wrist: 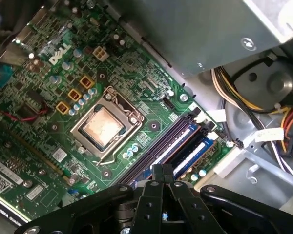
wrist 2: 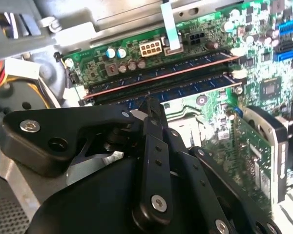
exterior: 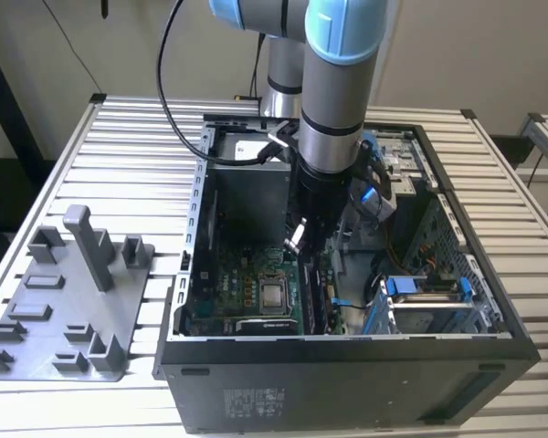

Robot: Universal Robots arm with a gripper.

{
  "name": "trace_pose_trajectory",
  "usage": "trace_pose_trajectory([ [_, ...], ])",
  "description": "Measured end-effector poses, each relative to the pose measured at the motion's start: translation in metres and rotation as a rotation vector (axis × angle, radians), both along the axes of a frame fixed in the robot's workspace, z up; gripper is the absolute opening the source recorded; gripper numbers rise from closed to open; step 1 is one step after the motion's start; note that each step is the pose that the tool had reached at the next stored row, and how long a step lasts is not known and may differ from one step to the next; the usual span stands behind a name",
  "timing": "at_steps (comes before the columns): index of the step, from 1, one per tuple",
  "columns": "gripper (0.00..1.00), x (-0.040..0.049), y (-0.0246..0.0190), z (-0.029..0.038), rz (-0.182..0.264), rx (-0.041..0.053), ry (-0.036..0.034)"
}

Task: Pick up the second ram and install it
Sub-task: 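Press down the second ram until it locks into place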

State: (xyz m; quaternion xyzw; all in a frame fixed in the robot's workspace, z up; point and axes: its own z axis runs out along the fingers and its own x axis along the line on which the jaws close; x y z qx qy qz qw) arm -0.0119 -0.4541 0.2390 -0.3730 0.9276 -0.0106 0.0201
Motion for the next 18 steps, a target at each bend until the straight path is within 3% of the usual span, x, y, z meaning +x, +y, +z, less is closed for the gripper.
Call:
trace_pose_trajectory([
  [18, 0.11, -0.0017, 0.0, -0.0028, 0.271, 0.0049, 0.0],
])
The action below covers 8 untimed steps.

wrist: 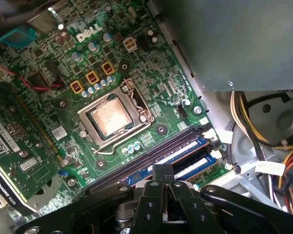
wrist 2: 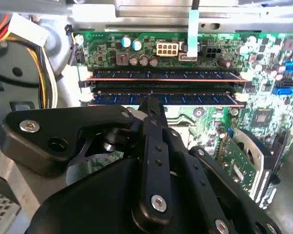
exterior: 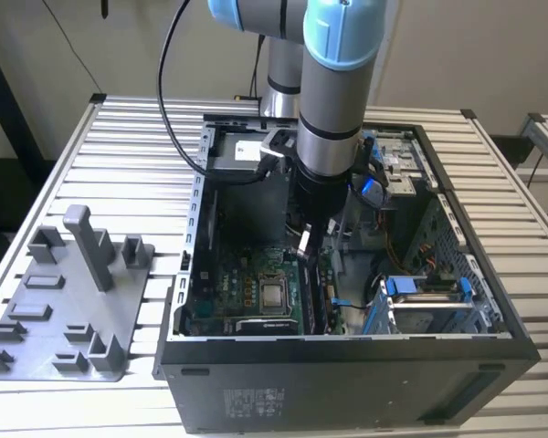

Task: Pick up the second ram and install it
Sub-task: 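Press down the second ram until it locks into place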

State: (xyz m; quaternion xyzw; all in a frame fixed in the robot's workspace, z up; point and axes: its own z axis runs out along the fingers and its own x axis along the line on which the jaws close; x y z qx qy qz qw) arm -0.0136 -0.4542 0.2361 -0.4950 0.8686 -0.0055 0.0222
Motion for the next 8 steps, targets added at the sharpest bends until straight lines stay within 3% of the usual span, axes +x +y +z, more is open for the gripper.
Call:
trace_pose_trajectory([
  [3, 0.11, 0.0, 0.0001, -0.0003, 0.053, 0.0, -0.0011],
  [8, 0.11, 0.0, 0.0, -0.0004, 0.137, 0.0004, -0.0102],
])
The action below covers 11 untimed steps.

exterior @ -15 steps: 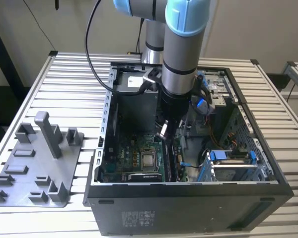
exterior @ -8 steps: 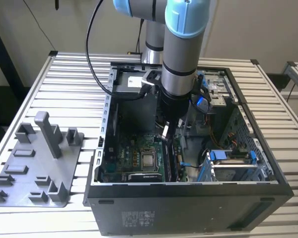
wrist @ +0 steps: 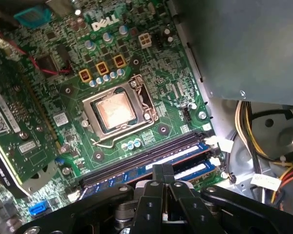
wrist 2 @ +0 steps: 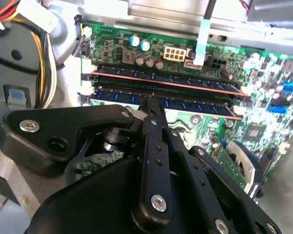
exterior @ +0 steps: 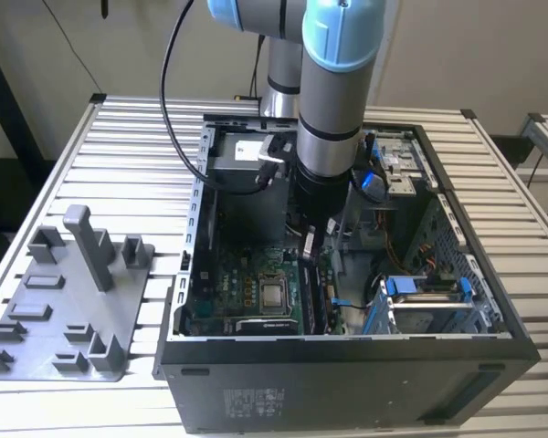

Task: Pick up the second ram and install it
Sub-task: 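Press down the second ram until it locks into place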

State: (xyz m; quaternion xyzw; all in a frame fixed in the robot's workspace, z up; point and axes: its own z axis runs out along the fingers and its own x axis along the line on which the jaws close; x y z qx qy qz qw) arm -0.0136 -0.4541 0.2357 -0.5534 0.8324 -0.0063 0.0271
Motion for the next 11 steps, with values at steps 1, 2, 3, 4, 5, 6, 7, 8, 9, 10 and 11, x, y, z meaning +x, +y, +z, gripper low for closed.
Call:
trace_pose_trajectory([
  [1, 0.11, 0.0, 0.0, 0.0, 0.013, 0.0001, -0.0014],
  [2, 0.11, -0.0002, 0.0, -0.0001, 0.024, 0.0002, -0.0022],
  [3, 0.11, -0.0003, 0.0, -0.0002, 0.038, 0.0002, -0.0029],
  [4, 0.11, -0.0003, 0.0, -0.0001, 0.052, 0.0002, -0.0031],
  [5, 0.11, -0.0003, 0.0, -0.0002, 0.066, 0.0003, -0.0032],
  [6, 0.11, -0.0004, 0.0, -0.0003, 0.082, 0.0003, -0.0034],
  [7, 0.11, -0.0004, 0.0, -0.0003, 0.098, 0.0003, -0.0034],
  [8, 0.11, -0.0004, 0.0, -0.0004, 0.114, 0.0003, -0.0035],
  [9, 0.11, -0.0005, 0.0, -0.0005, 0.132, 0.0004, -0.0035],
  [10, 0.11, -0.0004, 0.0, -0.0006, 0.149, 0.0004, -0.0036],
  [11, 0.11, -0.0005, 0.0, -0.0007, 0.165, 0.0005, -0.0036],
])
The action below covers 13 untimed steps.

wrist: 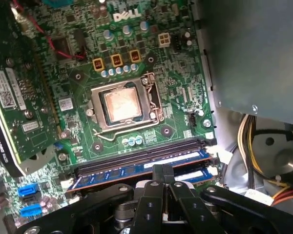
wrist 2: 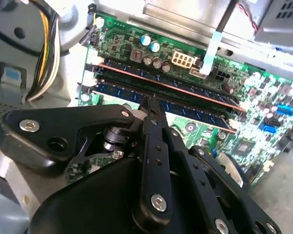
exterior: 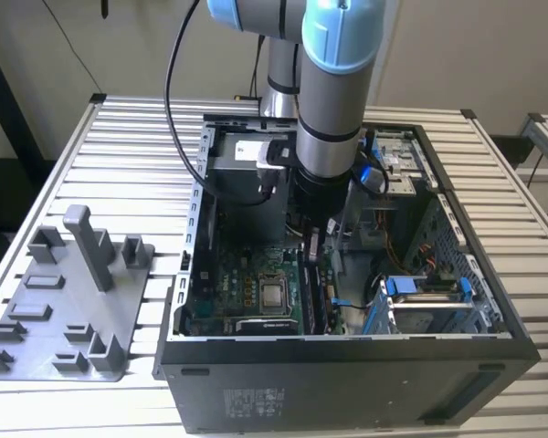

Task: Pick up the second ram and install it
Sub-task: 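Press down the second ram until it locks into place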

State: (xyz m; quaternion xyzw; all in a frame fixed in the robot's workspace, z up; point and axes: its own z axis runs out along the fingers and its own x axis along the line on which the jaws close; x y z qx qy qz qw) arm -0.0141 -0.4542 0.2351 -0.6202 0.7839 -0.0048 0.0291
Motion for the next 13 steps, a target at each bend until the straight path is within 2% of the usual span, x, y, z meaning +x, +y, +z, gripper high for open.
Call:
trace_pose_trajectory([
  [6, 0.11, -0.0001, 0.0, -0.0007, 0.095, 0.0001, -0.0008],
  [9, 0.11, -0.0003, -0.0005, -0.0007, 0.107, 0.0002, -0.0008],
  [10, 0.11, -0.0003, -0.0024, -0.0008, 0.107, 0.0003, -0.0007],
  [13, 0.11, -0.0003, -0.0123, -0.001, 0.107, 0.0007, 0.0005],
])
